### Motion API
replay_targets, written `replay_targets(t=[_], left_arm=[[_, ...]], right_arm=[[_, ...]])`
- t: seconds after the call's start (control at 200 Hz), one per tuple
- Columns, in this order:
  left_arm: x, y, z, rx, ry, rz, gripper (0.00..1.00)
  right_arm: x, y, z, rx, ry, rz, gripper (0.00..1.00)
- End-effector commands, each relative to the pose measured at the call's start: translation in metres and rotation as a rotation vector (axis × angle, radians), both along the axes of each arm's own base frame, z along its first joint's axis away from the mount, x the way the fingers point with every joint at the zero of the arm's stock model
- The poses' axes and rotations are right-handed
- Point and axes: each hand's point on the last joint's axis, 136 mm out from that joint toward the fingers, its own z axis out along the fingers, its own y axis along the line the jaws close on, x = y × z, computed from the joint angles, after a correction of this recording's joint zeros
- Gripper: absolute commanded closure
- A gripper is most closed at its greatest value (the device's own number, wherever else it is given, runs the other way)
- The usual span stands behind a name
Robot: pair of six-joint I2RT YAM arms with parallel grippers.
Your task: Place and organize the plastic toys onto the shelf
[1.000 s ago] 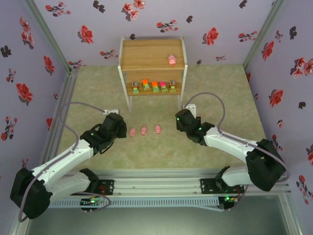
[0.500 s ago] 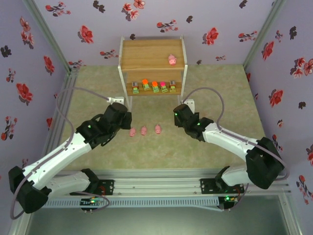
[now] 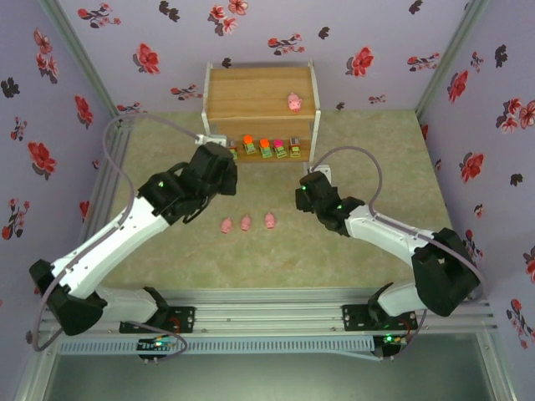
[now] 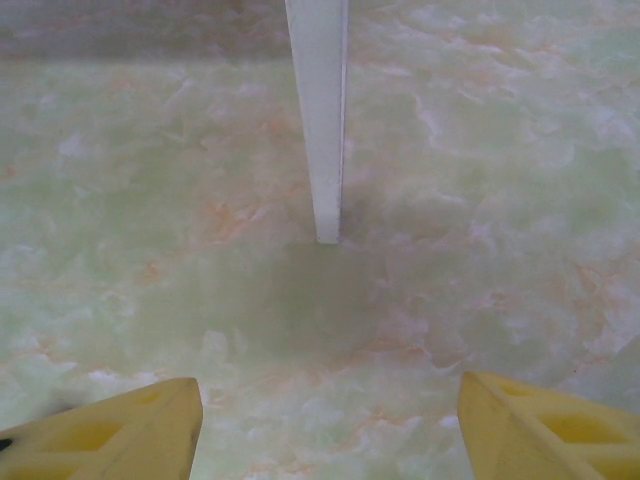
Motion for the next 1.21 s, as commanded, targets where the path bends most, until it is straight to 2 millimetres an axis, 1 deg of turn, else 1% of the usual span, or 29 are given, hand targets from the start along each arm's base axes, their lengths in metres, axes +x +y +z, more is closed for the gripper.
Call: replay_targets(t=[0.0,0.095,0.155,0.275,0.315,0.365,0.375,0.385,0.43,0.45,0.47,0.51,0.52,0.535,0.555,0.6,0.735,0.82,0.905,1.09,1.2], left_arm=[[0.009,-0.006,0.022,0.047,-0.024,-0.017,0.69],[0.023,-0.020,0.035,0.042,-0.023,-0.028,0.69],[0.033,-0.028,0.047,0.025,-0.029,-0.036,0.69],[0.054,-0.049,0.065,-0.017,-0.037,-0.054,0.68],[0.060,-0.054,0.064,-0.008,-0.018,-0.059,0.68],[0.067,-0.061,0.073,-0.025,-0.022,-0.066,0.68],[0.069,-0.062,0.071,-0.018,-0.016,-0.066,0.68],[0.070,-0.063,0.075,-0.023,-0.021,-0.067,0.68],[0.078,-0.070,0.077,-0.027,-0.019,-0.072,0.68],[0.081,-0.072,0.082,-0.037,-0.026,-0.072,0.68],[0.084,-0.075,0.082,-0.039,-0.022,-0.074,0.68],[0.089,-0.080,0.089,-0.055,-0.027,-0.082,0.68],[0.091,-0.082,0.087,-0.054,-0.024,-0.082,0.68],[0.092,-0.082,0.093,-0.066,-0.033,-0.084,0.68],[0.096,-0.086,0.090,-0.066,-0.023,-0.087,0.68],[0.102,-0.090,0.094,-0.085,-0.028,-0.089,0.68],[0.118,-0.094,0.092,-0.138,-0.022,-0.080,0.68],[0.127,-0.093,0.090,-0.150,-0.030,-0.069,0.68],[0.132,-0.085,0.092,-0.145,-0.044,-0.047,0.68],[0.133,-0.055,0.104,-0.081,-0.081,-0.002,0.68],[0.134,-0.033,0.099,-0.043,-0.056,0.033,0.68]], right_arm=[[0.002,0.007,0.009,0.074,-0.040,0.017,0.43],[-0.002,0.003,0.014,0.092,-0.053,0.012,0.43],[-0.004,0.001,0.017,0.105,-0.060,0.006,0.42],[-0.005,-0.006,0.013,0.115,-0.060,-0.014,0.42],[-0.007,-0.003,0.012,0.136,-0.039,-0.003,0.42],[-0.007,-0.003,0.012,0.146,-0.035,-0.003,0.41],[-0.007,-0.002,0.012,0.148,-0.034,-0.002,0.42],[-0.007,-0.002,0.012,0.149,-0.032,-0.002,0.42],[-0.007,-0.001,0.011,0.151,-0.023,-0.001,0.41],[-0.007,-0.001,0.010,0.150,-0.016,-0.002,0.42],[-0.006,0.000,0.011,0.153,-0.015,-0.001,0.42],[-0.006,0.001,0.009,0.156,-0.006,0.001,0.42],[-0.006,0.001,0.009,0.155,-0.004,-0.001,0.42],[-0.006,0.002,0.009,0.155,-0.002,0.000,0.42],[-0.006,0.001,0.009,0.154,0.000,-0.001,0.42],[-0.007,0.002,0.008,0.153,0.004,-0.003,0.42],[-0.006,0.003,0.007,0.159,0.010,-0.001,0.42],[-0.006,0.004,0.006,0.160,0.015,0.001,0.42],[-0.005,0.005,0.005,0.160,0.018,0.003,0.42],[-0.005,0.007,0.001,0.161,0.030,0.007,0.42],[-0.005,0.008,0.001,0.165,0.035,0.009,0.42]])
